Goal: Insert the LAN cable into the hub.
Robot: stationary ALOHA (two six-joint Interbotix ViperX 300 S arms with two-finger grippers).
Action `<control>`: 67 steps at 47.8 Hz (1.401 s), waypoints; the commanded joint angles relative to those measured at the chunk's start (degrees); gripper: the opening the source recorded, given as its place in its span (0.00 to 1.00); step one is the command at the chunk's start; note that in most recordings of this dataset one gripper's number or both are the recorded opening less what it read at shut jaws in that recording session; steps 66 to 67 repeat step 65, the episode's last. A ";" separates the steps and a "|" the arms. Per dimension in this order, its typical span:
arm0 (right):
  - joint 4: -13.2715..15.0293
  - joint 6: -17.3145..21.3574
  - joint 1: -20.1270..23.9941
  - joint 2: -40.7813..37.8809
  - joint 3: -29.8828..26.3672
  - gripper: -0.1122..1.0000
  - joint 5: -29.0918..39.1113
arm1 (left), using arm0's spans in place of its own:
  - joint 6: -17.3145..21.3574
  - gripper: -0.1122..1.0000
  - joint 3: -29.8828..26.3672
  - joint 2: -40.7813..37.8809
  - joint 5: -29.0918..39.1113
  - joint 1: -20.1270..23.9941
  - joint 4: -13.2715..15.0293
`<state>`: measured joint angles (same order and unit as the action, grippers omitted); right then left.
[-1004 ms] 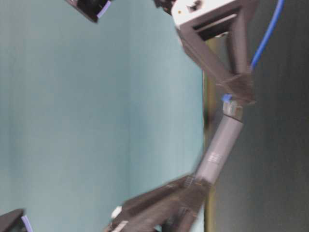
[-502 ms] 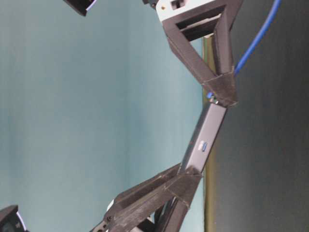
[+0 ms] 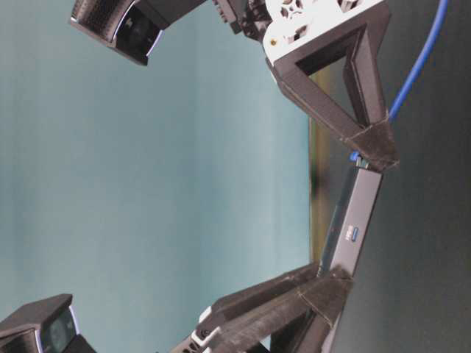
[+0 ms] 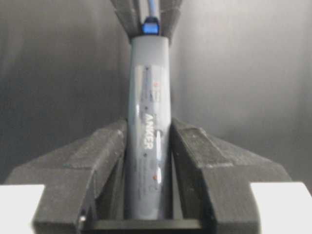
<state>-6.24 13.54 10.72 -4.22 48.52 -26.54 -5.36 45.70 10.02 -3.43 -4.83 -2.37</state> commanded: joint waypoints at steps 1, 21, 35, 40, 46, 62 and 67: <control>0.09 0.09 0.09 0.97 0.18 0.51 -0.18 | -0.26 0.35 -0.70 0.26 1.32 0.00 -0.18; -0.18 0.35 0.79 6.86 7.21 0.83 0.09 | -1.05 0.35 -0.53 -1.93 4.22 0.79 -0.18; -0.26 0.35 0.70 13.80 13.62 0.83 -0.26 | -2.02 0.36 0.62 -2.99 2.81 1.23 -0.18; -0.26 0.26 0.70 15.91 15.91 0.83 -0.26 | -2.11 0.36 0.44 -3.08 2.11 1.23 -0.18; -0.26 -0.18 0.53 18.11 17.67 0.83 -0.35 | -2.02 0.52 0.35 -3.34 0.53 1.23 -0.18; -0.26 -0.18 -0.18 26.10 21.80 0.83 0.62 | -2.11 0.80 0.97 1.49 2.64 1.58 -0.18; -0.26 -0.09 -0.18 28.83 23.12 0.83 1.14 | -2.11 0.77 1.76 4.92 3.69 1.58 -0.18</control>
